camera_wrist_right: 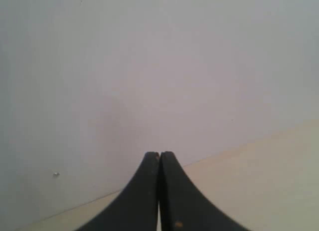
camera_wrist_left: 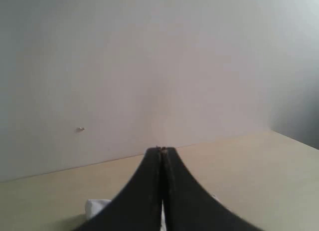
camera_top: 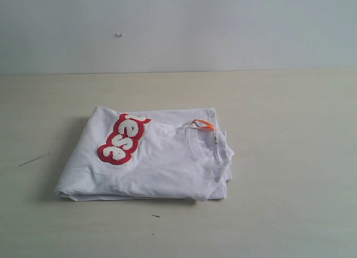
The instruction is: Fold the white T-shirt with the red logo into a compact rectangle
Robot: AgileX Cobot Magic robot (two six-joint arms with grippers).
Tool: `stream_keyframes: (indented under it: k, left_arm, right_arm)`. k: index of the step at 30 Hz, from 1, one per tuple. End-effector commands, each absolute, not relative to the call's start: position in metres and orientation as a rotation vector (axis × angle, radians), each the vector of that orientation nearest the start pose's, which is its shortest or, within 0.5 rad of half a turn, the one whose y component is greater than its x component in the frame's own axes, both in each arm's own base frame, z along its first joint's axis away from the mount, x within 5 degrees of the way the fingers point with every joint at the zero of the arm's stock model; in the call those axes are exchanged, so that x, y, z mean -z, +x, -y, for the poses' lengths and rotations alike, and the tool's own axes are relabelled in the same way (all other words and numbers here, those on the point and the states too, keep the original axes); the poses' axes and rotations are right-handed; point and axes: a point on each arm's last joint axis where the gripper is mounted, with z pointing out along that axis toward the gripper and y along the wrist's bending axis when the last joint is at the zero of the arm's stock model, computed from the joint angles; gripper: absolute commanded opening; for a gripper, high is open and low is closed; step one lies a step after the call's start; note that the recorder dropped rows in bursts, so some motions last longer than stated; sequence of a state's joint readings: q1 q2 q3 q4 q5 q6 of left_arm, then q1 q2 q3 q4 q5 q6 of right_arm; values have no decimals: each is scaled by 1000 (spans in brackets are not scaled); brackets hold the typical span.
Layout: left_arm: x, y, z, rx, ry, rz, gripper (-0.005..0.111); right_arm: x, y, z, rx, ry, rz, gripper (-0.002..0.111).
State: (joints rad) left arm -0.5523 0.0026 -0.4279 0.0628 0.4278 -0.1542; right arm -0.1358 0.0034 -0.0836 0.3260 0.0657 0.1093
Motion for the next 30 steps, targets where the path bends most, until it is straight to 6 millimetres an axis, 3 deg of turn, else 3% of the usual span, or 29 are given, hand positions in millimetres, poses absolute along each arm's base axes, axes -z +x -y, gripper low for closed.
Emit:
stream_keyframes:
  k: [1,13,24,30]
  left_arm:
    - [-310,15,7,510,321,-1479,0]
    - [-307,17,7,441,342,-1474,0]
    - [-307,18,2,205,36,-1497,0]
    - [-312,18,1,124,-37,-1442,0]
  right_arm:
    - [-234,52,5,-258,405,-1419,0]
    - [-234,52,5,-258,405,-1419,0]
    - [-234,52,5,-258,405,-1419,0]
    - [-234,52,5,-258,405,-1419,0]
